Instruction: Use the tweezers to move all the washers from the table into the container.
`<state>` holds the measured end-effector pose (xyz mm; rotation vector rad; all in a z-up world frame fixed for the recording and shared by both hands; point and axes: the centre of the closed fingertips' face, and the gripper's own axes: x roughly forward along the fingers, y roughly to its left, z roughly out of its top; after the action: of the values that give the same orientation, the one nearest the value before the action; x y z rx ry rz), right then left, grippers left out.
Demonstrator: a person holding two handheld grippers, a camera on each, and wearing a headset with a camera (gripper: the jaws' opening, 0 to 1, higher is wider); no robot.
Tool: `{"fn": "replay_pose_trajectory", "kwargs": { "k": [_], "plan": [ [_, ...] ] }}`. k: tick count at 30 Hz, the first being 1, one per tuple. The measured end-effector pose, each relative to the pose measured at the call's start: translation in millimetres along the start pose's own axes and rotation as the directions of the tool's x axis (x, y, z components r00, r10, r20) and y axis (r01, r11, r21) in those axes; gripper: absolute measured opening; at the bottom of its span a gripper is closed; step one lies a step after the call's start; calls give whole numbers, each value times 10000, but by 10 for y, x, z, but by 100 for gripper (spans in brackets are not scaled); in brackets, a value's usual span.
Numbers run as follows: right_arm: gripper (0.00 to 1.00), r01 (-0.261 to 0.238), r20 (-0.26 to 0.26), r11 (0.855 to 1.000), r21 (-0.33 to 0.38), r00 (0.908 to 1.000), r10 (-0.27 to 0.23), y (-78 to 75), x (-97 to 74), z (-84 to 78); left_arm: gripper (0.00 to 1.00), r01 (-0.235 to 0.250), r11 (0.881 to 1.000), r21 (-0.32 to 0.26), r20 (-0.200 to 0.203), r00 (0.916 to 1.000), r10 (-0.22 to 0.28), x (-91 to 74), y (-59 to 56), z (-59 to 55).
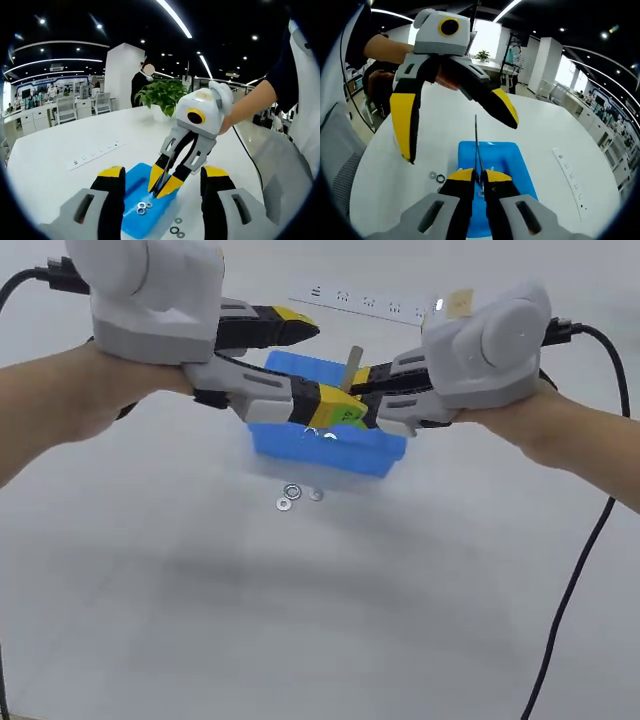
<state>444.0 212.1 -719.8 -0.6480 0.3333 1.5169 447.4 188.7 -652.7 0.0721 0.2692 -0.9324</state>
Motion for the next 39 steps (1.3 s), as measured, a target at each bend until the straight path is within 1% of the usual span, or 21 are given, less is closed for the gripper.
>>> {"fn": "replay_pose_trajectory", "kwargs": {
  "k": [2,4,6,7,9,13,21,24,25,26,28,29,32,37,39],
  "plan": [
    [8,-40,-50,10000,-75,10000,39,3,10,-6,61,14,9999,166,-58,10000,-13,0,14,6],
    [8,-41,-124,9999,-113,9999,40,-2,24,-19,54,166,9990,409,-193,9997,-158,-10,3,3],
    [8,-55,-167,9999,-103,9998,53,-22,53,-33,43,414,9971,636,-181,9990,-403,-22,-39,25],
    [8,-55,-186,9999,-124,9998,53,-27,63,-37,39,523,9948,868,-163,9986,-511,-31,-64,41],
    [8,-80,-213,9998,-185,9997,76,-22,74,-35,32,614,9920,1103,-197,9980,-596,-34,-79,48],
    [8,-126,-206,9996,-254,9997,121,-6,87,-19,24,758,9879,1354,-222,9971,-734,-33,-92,48],
    [8,-267,-197,9989,-384,9995,259,44,93,1,8,1276,9729,1930,-443,9916,-1213,-31,-152,43],
    [8,-253,-255,9985,-481,9994,241,43,86,-7,7,1281,9631,2365,-541,9915,-1186,-27,-143,36],
    [8,-241,-233,9987,-458,9995,231,39,82,-5,6,1248,9564,2640,-523,9920,-1150,-27,-146,43],
    [8,-218,-222,9987,-467,9995,207,40,78,-1,6,1255,9586,2557,-516,9919,-1161,-27,-148,44],
    [8,-153,-225,9986,-506,9996,142,29,71,1,5,1153,9527,2811,-518,9931,-1049,-24,-133,48],
    [9,-110,-218,9986,-523,9997,98,20,68,3,5,1148,9513,2862,-510,9932,-1045,-24,-145,52],
    [10,-40,-159,9981,-609,9999,30,18,64,11,4,1053,9488,2978,-497,9943,-948,-25,-128,59],
    [12,-39,-87,9998,-172,10000,38,26,61,21,4,1077,9451,3086,-527,9940,-961,-25,-134,59],
    [13,41,-86,10000,-71,10000,-41,20,58,23,4,1048,9441,3127,-541,9942,-924,-26,-129,57]
  ]
}}
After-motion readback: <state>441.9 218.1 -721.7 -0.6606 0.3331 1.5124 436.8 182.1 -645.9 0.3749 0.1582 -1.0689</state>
